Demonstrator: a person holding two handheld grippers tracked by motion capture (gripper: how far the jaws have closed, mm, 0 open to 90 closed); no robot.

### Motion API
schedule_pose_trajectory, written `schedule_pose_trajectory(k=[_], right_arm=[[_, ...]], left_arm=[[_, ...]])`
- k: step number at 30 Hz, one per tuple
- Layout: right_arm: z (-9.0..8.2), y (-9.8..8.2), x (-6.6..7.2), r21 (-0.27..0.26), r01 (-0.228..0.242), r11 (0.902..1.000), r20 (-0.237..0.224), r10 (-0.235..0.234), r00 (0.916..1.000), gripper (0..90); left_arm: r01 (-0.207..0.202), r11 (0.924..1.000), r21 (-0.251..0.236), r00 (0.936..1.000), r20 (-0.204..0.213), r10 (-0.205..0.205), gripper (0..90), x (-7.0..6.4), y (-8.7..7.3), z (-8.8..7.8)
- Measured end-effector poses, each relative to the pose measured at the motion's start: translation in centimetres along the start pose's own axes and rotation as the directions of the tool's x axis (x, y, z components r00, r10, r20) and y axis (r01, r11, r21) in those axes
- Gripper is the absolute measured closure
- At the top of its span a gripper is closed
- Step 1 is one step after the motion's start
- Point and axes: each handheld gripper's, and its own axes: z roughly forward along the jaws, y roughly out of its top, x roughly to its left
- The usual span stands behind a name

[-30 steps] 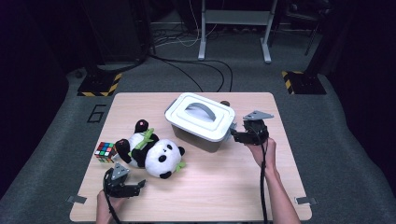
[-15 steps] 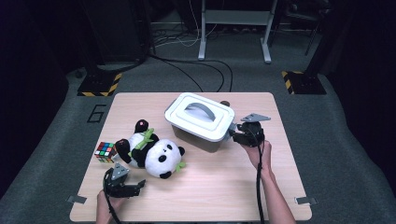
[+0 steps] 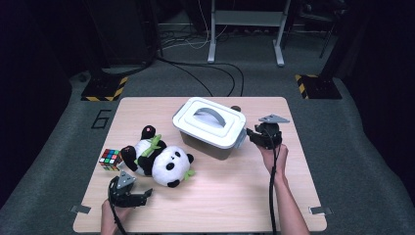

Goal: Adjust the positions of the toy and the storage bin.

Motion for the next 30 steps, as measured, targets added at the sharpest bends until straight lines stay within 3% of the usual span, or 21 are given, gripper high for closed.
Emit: schedule_pose_trajectory(k=[3,11,17,24,30], right_arm=[[0.5,0.2,-0.7,0.010,-0.011,0.9999,0.020,0.011,0.9997,59.9],[1.4,0.5,-1.7,0.015,-0.056,0.9983,-0.048,0.057,0.9973,63.1],[1.8,0.9,-1.7,0.017,-0.063,0.9979,-0.024,0.063,0.9977,64.7],[2.4,1.0,-1.7,0.011,-0.069,0.9975,-0.030,0.069,0.9971,64.8],[2.7,1.0,-1.3,0.014,-0.064,0.9978,-0.043,0.065,0.9970,72.7]], left_arm=[[0.000,1.0000,0.000,1.0000,0.000,0.000,12.9,0.0,0.0,0.0],[0.001,1.0000,0.000,1.0000,-0.002,-0.001,13.0,0.0,0.0,0.0],[0.002,1.0000,0.002,1.0000,0.001,-0.002,13.0,0.0,0.0,0.0],[0.002,1.0000,0.001,1.0000,-0.002,-0.002,13.0,0.0,0.0,0.0],[-0.001,1.0000,0.001,1.0000,-0.005,0.001,13.0,0.0,0.0,0.0]])
